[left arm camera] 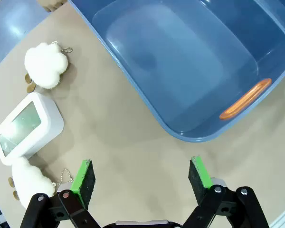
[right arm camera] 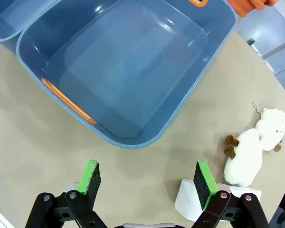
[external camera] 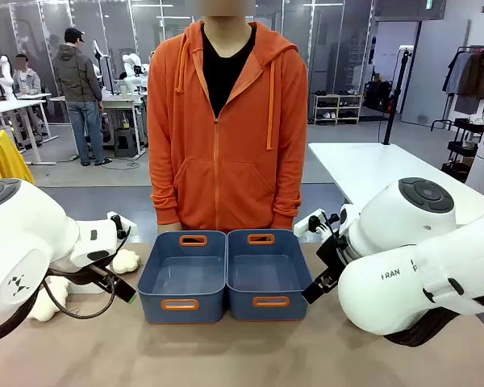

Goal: Sort the digital clocks into the basket.
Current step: Pick up the Digital clock from the table and place it into the empty Plastic storage basket.

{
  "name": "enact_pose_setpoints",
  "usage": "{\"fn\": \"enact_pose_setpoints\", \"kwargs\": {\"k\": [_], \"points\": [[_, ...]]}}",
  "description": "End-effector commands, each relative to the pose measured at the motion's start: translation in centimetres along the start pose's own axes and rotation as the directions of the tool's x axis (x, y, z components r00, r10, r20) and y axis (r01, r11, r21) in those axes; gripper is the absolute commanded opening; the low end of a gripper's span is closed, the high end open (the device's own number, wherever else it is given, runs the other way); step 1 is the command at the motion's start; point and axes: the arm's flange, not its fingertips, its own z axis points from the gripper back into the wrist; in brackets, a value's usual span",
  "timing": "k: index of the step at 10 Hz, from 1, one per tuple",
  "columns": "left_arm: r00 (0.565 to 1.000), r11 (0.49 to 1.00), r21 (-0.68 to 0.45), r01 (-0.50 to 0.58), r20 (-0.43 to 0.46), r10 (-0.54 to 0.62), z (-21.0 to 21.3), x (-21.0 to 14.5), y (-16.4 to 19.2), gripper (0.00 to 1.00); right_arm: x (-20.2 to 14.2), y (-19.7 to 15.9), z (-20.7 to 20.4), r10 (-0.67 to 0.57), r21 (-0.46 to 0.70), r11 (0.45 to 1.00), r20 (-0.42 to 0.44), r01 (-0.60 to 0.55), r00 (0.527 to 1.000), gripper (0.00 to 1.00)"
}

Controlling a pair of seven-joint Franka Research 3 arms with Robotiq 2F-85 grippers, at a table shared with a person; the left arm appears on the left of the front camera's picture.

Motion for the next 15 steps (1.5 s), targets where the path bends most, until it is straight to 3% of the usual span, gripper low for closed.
{"fn": "enact_pose_setpoints", "kwargs": {"k": [1, 9, 11, 12, 15], "points": [[1.000, 1.000, 0.000, 0.000, 0.000, 0.000, 0.0, 0.0, 0.0, 1.00, 0.0, 0.0, 0.0, 0.000, 0.000, 1.000, 0.000, 0.000, 1.000, 1.00], [1.000, 1.000, 0.000, 0.001, 0.000, -0.001, 0.0, 0.0, 0.0, 1.00, 0.0, 0.0, 0.0, 0.002, -0.001, 1.000, 0.000, -0.002, 1.000, 1.00], [0.997, 0.994, -0.085, 0.071, -0.019, -0.073, 4.2, 2.3, 1.4, 1.00, 1.5, -3.6, 5.3, 0.008, 0.137, 0.990, 0.053, -0.015, 0.999, 1.00], [0.996, 0.994, -0.071, 0.080, -0.026, -0.082, 6.4, 2.6, 3.0, 1.00, 1.3, -5.3, 6.8, 0.021, 0.130, 0.991, 0.046, -0.027, 0.999, 1.00], [0.995, 0.979, -0.193, 0.066, 0.092, -0.049, 16.7, 0.0, 8.7, 1.00, -2.7, -11.9, 15.1, 0.025, 0.249, 0.967, 0.115, -0.053, 0.993, 1.00]]}}
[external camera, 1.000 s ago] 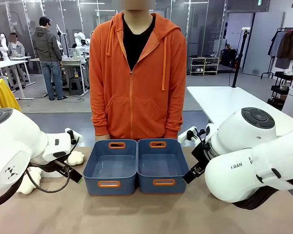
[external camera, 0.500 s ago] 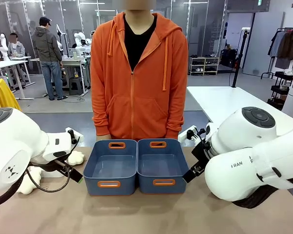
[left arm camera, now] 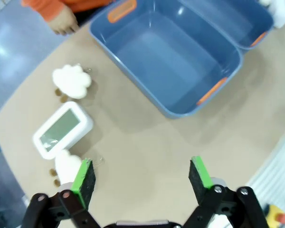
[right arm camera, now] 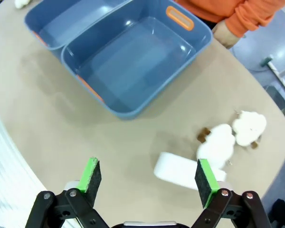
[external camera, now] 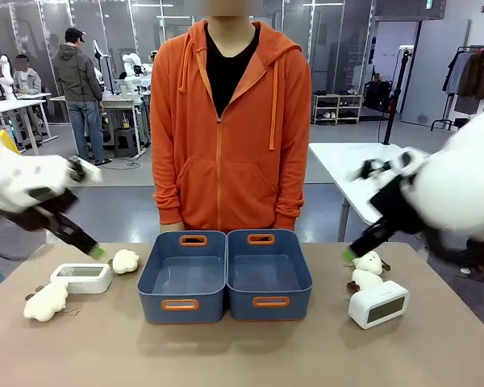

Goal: Sort the digital clocks into the basket.
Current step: Pick up the Digital clock from the table and place it into the empty Plastic storage basket.

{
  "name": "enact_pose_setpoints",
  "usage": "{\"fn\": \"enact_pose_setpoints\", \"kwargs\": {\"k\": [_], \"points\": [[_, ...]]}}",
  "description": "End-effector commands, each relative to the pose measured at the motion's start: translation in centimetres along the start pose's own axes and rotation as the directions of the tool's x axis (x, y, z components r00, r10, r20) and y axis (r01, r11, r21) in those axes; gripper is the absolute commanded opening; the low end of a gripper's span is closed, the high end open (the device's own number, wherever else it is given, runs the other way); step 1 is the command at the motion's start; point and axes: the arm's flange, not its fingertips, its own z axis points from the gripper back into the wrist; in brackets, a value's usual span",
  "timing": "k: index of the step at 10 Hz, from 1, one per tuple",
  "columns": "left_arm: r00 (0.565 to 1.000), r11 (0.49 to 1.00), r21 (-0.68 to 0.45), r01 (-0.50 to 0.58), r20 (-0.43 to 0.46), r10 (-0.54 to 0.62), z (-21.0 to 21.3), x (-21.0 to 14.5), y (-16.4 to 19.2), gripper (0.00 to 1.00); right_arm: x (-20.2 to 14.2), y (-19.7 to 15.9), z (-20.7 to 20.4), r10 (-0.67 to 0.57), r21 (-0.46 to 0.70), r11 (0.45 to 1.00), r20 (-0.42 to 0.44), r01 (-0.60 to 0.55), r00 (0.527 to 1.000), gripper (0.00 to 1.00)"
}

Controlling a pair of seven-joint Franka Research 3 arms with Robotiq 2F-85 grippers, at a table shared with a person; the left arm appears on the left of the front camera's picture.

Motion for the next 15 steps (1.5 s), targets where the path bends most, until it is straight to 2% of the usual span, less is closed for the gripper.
{"fn": "enact_pose_setpoints", "kwargs": {"k": [1, 2, 3, 4, 5, 6, 7, 8, 15], "points": [[0.998, 0.994, -0.110, -0.020, 0.064, 0.028, 6.0, -3.3, 3.0, 1.00, -3.4, -3.7, 5.4, -0.008, 0.074, 0.997, 0.046, 0.005, 0.999, 1.00], [0.992, 0.990, -0.143, -0.014, 0.123, 0.032, 7.8, -4.9, 3.5, 1.00, -5.2, -4.3, 7.4, 0.022, 0.065, 0.998, 0.052, -0.025, 0.998, 1.00], [0.979, 0.989, -0.145, -0.028, 0.194, 0.056, 8.9, -6.5, 3.7, 1.00, -6.9, -4.8, 8.8, 0.014, 0.029, 0.999, 0.059, -0.016, 0.998, 1.00], [0.969, 0.987, -0.147, -0.067, 0.227, 0.100, 9.9, -8.6, 4.1, 1.00, -8.8, -5.1, 9.9, -0.018, 0.031, 0.999, 0.072, 0.016, 0.997, 1.00], [0.956, 0.983, -0.156, -0.098, 0.258, 0.136, 9.7, -9.6, 4.6, 1.00, -9.6, -5.5, 10.6, -0.026, 0.010, 1.000, 0.080, 0.025, 0.996, 1.00], [0.955, 0.981, -0.159, -0.108, 0.258, 0.147, 9.3, -9.8, 4.9, 1.00, -9.6, -5.6, 10.8, -0.030, -0.023, 0.999, 0.079, 0.032, 0.996, 1.00], [0.941, 0.982, -0.133, -0.135, 0.294, 0.169, 8.8, -9.0, 5.1, 1.00, -9.1, -5.6, 10.4, -0.049, -0.024, 0.998, 0.091, 0.051, 0.995, 1.00], [0.958, 0.983, -0.143, -0.115, 0.246, 0.148, 11.9, -7.9, 6.6, 1.00, -8.9, -6.7, 11.7, -0.046, 0.000, 0.999, 0.080, 0.046, 0.996, 1.00], [0.958, 0.983, -0.143, -0.115, 0.246, 0.148, 11.9, -7.9, 6.6, 1.00, -8.9, -6.7, 11.7, -0.046, 0.000, 0.999, 0.080, 0.046, 0.996, 1.00]]}}
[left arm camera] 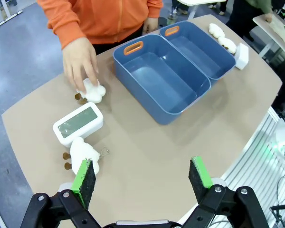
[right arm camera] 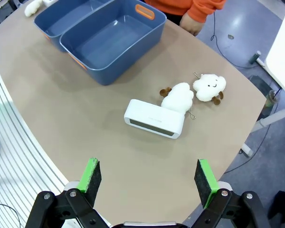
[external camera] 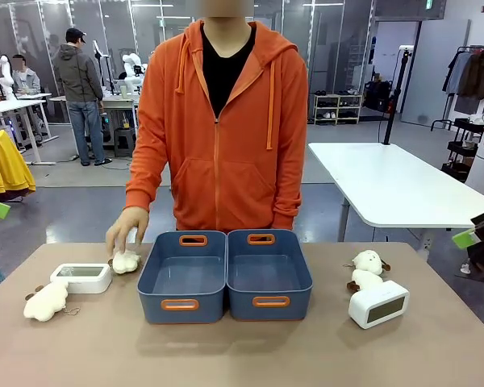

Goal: Sort the digital clocks into the basket.
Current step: Pick up the Digital clock from the table and place it into the empty Plastic storage basket.

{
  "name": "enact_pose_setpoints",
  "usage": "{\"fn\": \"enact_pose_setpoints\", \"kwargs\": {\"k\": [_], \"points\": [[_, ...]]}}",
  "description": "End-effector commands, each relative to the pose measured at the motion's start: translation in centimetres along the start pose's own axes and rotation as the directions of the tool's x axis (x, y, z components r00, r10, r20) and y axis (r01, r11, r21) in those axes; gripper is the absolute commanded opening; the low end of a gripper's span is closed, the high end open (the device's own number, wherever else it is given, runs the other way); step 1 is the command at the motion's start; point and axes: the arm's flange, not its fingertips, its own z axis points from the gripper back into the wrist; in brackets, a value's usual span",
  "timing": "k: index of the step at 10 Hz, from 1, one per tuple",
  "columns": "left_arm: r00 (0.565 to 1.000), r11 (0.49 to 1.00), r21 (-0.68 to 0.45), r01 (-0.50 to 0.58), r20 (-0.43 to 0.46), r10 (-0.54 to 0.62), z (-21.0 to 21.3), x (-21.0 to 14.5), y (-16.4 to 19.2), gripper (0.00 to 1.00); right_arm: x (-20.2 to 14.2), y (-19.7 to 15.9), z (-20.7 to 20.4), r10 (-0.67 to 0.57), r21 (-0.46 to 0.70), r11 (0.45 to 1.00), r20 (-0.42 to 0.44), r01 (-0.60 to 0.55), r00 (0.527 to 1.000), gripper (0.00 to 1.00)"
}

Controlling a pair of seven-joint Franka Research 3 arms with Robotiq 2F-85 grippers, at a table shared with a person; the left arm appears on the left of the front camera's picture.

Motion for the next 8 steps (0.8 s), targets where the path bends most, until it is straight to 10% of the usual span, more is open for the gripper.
{"fn": "enact_pose_setpoints", "kwargs": {"k": [1, 8], "points": [[1.000, 1.000, -0.012, 0.015, -0.004, -0.015, 0.13, -0.12, -0.07, 1.00, -0.06, -0.03, 0.00, 0.005, 0.008, 1.000, 0.004, -0.005, 1.000, 1.00], [1.000, 1.000, -0.012, 0.015, -0.004, -0.015, 0.13, -0.12, -0.07, 1.00, -0.06, -0.03, 0.00, 0.005, 0.008, 1.000, 0.004, -0.005, 1.000, 1.00]]}}
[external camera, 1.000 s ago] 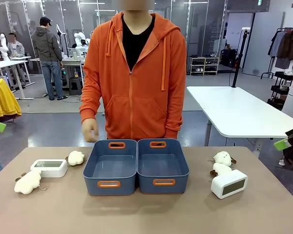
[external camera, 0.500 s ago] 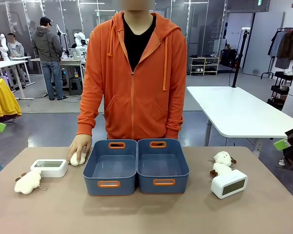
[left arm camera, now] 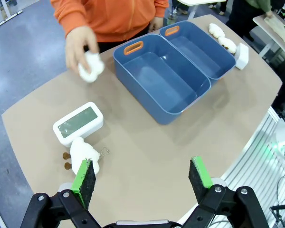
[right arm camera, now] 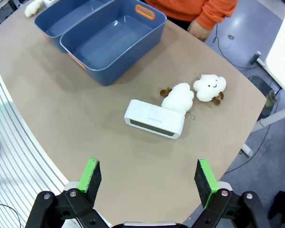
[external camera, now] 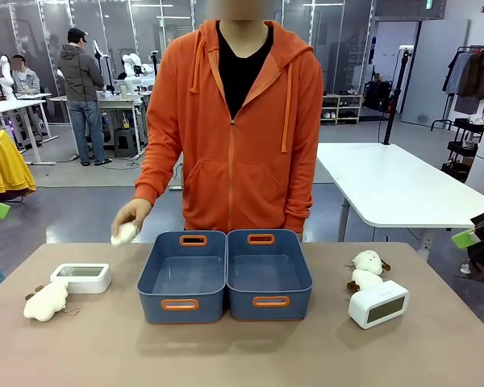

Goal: Sort the digital clocks into the basket.
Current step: Pick up the Digital clock from the table and place it into the empty Plastic storage basket.

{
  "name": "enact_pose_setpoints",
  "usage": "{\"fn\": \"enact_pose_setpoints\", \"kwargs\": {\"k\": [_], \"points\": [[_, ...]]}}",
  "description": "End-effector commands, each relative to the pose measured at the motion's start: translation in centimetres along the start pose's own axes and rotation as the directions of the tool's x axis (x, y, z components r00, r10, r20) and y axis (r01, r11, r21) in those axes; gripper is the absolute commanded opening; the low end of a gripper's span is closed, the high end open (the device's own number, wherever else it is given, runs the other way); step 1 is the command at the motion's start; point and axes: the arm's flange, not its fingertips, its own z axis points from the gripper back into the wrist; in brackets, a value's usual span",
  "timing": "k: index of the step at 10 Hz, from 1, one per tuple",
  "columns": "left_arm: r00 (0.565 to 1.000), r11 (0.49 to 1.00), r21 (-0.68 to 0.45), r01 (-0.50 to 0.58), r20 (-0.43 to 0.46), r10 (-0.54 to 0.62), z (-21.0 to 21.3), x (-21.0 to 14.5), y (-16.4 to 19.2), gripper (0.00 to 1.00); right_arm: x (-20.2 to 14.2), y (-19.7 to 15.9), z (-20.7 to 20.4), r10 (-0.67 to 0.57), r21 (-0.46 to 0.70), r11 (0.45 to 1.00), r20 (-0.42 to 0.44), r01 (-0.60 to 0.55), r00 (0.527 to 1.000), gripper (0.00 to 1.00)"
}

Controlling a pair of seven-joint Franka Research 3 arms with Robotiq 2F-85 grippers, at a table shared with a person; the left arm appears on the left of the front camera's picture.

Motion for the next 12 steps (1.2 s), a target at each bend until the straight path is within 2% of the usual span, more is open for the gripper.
{"fn": "enact_pose_setpoints", "kwargs": {"k": [1, 3, 4, 5, 6, 7, 8, 10, 12], "points": [[1.000, 1.000, -0.012, 0.015, -0.003, -0.015, 0.1, -0.1, -0.1, 1.00, -0.1, 0.0, 0.0, 0.006, 0.007, 1.000, 0.003, -0.006, 1.000, 1.00], [1.000, 1.000, -0.012, 0.015, -0.003, -0.015, 0.1, -0.1, -0.1, 1.00, 0.0, 0.0, 0.0, 0.000, 0.000, 1.000, 0.000, 0.000, 1.000, 1.00], [1.000, 1.000, -0.012, 0.015, -0.003, -0.015, 0.1, -0.1, -0.1, 1.00, 1.4, 0.6, 0.2, 0.110, 0.020, 0.994, -0.003, -0.110, 0.994, 1.00], [1.000, 1.000, -0.012, 0.015, -0.003, -0.015, 0.1, -0.1, -0.1, 1.00, 3.3, 0.9, -0.6, 0.332, 0.081, 0.942, -0.081, -0.326, 0.940, 1.00], [1.000, 1.000, -0.012, 0.015, -0.003, -0.015, 0.1, -0.1, -0.1, 1.00, 5.1, 1.0, -2.3, 0.599, 0.170, 0.799, -0.138, -0.577, 0.789, 1.00], [1.000, 1.000, -0.012, 0.015, -0.003, -0.015, 0.1, -0.1, -0.1, 1.00, 6.7, 1.1, -3.8, 0.777, 0.214, 0.629, -0.190, -0.747, 0.600, 1.00], [1.000, 1.000, -0.012, 0.015, -0.003, -0.015, 0.1, -0.1, -0.1, 1.00, 8.2, 1.6, -5.0, 0.841, 0.280, 0.541, -0.213, -0.793, 0.498, 1.00], [1.000, 1.000, -0.012, 0.015, -0.003, -0.015, 0.1, -0.1, -0.1, 1.00, 9.3, 1.9, -7.0, 0.877, 0.336, 0.480, -0.195, -0.810, 0.439, 1.00], [1.000, 1.000, -0.012, 0.015, -0.003, -0.015, 0.1, -0.1, -0.1, 1.00, 9.3, 1.6, -9.2, 0.890, 0.384, 0.455, -0.189, -0.803, 0.414, 1.00]]}}
